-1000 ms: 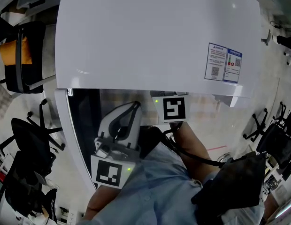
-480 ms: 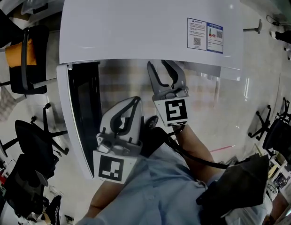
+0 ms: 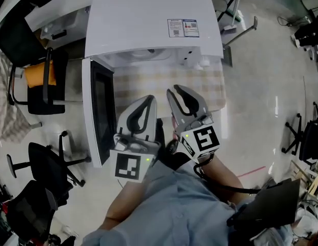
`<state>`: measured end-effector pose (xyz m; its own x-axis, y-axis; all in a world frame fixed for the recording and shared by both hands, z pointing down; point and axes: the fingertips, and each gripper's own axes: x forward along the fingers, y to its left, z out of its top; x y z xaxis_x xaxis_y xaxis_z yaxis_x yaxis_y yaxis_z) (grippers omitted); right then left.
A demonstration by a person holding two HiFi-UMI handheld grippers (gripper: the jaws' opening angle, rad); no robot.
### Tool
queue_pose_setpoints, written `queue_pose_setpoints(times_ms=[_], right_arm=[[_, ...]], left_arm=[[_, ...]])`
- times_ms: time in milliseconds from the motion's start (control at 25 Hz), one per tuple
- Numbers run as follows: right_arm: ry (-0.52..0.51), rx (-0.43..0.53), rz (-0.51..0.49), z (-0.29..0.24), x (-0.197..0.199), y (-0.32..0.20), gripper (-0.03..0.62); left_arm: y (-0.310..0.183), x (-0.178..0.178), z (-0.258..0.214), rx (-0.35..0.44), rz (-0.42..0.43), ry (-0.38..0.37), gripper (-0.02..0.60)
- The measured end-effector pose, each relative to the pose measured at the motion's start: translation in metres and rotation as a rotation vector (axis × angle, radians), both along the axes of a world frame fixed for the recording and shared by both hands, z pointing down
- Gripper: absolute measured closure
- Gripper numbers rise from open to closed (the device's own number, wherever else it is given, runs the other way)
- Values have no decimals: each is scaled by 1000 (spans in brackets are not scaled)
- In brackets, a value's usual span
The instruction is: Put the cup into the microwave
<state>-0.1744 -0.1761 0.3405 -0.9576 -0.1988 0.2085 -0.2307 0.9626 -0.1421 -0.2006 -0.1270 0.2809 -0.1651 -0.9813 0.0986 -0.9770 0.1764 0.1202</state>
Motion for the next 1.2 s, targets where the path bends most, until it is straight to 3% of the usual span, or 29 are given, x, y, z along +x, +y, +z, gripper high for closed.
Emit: queue_pose_setpoints(times_ms=[240, 320, 400, 520, 1200], right_arm=[[-67, 63, 28, -66, 42, 21, 591], [-86, 87, 34, -82, 50, 25, 591], [-104, 109, 38, -94, 54, 26, 591], [-116, 134, 45, -103, 63, 29, 592], [-143, 167, 54, -121, 86, 35, 593]], left_arm=[[12, 40, -38, 30, 28, -35, 577], [15, 47, -47, 28, 33, -54, 577], [13, 46, -63, 75, 10, -72, 577], [15, 47, -76, 113, -17, -97, 577], [15, 73, -83, 94, 25, -135, 577]])
